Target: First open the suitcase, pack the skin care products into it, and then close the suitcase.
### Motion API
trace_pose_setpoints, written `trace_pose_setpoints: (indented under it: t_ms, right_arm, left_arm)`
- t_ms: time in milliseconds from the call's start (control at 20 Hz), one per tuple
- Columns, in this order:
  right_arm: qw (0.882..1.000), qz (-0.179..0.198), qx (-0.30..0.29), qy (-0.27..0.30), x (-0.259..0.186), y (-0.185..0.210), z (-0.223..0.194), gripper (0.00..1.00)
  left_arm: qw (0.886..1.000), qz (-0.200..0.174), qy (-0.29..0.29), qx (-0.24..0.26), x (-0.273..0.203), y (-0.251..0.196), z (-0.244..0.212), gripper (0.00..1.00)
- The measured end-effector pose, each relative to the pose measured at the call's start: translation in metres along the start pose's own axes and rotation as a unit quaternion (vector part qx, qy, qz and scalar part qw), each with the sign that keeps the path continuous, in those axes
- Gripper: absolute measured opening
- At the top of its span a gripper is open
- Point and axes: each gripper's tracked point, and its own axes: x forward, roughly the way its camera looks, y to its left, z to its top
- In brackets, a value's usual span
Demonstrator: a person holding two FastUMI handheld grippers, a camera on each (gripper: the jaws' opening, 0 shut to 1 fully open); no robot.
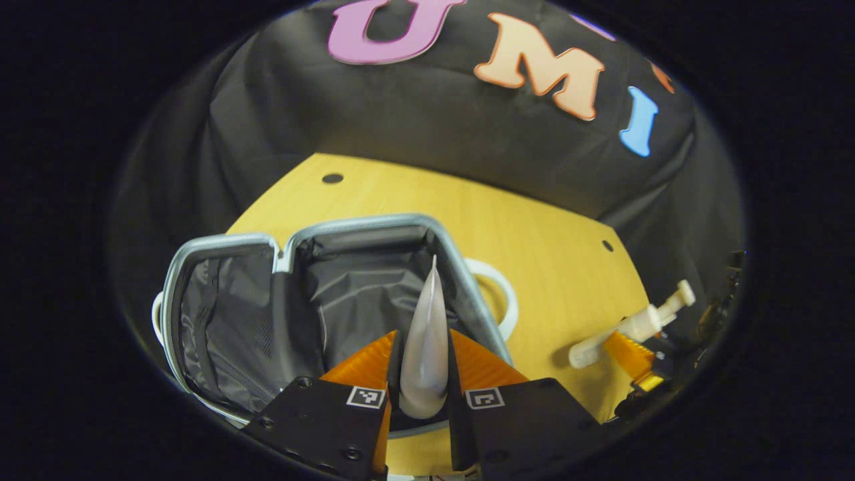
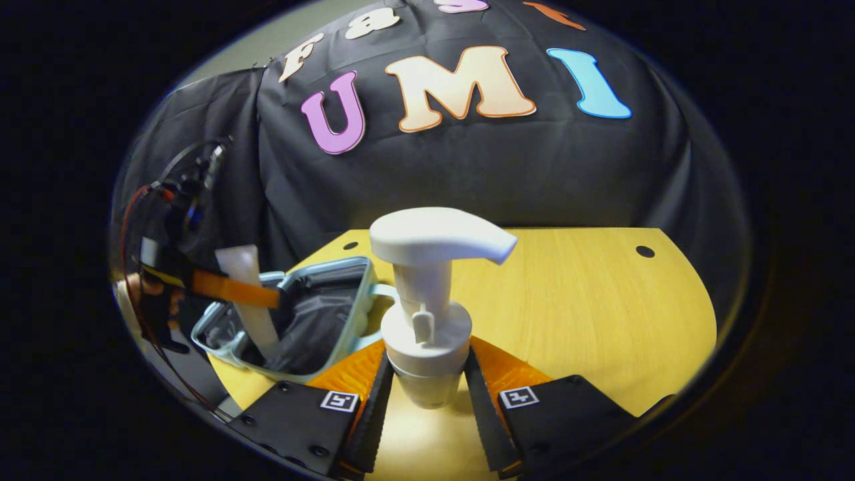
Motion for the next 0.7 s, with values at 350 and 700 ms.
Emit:
trace_pose_setpoints:
  t_ms: [350,700]
  right_arm:
    - [0.999,0.049,0.005,0.013,0.002,0.075,0.024,0.60]
    - [0.991,0.117,-0.007,0.071,0.041,0.143,0.015,0.59]
  left_arm:
    - [0.997,0.011,0.073,-0.036,0.038,0.040,-0.030,0.33]
    - [0.997,-0.001,0.005,-0.071,-0.019,0.060,0.004,0.96]
